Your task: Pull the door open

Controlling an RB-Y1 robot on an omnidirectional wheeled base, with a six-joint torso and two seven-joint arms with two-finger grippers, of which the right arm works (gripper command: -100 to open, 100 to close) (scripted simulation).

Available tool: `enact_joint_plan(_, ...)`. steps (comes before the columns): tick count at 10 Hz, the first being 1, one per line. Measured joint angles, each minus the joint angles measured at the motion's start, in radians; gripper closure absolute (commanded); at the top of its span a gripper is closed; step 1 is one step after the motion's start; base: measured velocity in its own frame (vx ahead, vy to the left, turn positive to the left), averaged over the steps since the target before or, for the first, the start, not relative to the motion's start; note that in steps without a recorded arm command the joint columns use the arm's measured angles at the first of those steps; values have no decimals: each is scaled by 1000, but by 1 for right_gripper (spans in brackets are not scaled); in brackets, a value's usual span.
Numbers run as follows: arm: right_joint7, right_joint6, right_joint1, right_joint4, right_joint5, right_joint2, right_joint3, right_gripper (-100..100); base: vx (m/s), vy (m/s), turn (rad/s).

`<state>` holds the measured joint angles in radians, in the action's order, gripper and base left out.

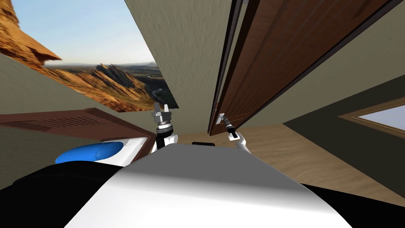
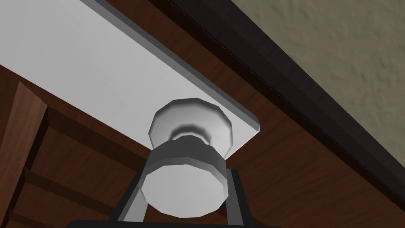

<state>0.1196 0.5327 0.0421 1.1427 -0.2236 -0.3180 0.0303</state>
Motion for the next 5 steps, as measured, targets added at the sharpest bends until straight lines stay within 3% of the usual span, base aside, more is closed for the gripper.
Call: enact_joint_plan(5, -119, -18, 8, -2, 51, 15, -2, 100, -57, -56, 72)
